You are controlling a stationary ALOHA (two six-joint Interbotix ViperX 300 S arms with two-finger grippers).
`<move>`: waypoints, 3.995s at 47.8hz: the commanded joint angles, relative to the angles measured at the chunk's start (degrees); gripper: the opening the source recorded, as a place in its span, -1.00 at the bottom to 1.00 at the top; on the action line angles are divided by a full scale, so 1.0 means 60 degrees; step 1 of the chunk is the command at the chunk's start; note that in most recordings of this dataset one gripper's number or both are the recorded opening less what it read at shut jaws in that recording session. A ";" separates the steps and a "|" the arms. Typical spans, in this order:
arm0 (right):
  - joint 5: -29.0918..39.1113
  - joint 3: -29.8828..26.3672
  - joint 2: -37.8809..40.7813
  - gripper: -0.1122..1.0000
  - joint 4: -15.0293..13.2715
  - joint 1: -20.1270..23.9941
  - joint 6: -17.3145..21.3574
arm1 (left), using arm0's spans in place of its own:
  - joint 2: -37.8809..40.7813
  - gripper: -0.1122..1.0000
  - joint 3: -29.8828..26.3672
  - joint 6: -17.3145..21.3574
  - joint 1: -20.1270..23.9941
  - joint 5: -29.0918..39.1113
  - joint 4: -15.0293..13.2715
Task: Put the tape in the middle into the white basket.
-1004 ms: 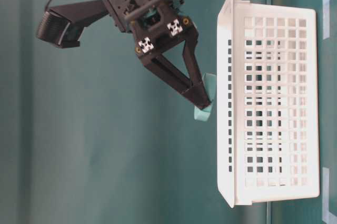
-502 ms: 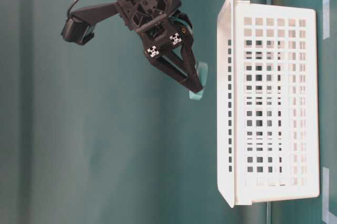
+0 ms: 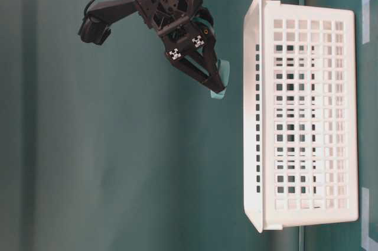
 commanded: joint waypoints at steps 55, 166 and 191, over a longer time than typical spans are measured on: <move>-0.0806 0.0410 -0.0967 0.94 -0.0205 0.1538 -0.0044 | 0.0073 -0.99 -0.0117 -0.0015 0.0146 -0.0088 -0.0015; -0.0190 0.4922 -0.5552 0.93 -0.0762 0.4365 -0.0015 | 0.0073 -0.99 -0.0132 -0.0015 0.0249 -0.0088 0.0000; 0.0527 0.6958 -0.8965 0.92 -0.1772 0.4351 0.0015 | 0.0073 -0.99 -0.0146 -0.0015 0.0396 -0.0073 0.0000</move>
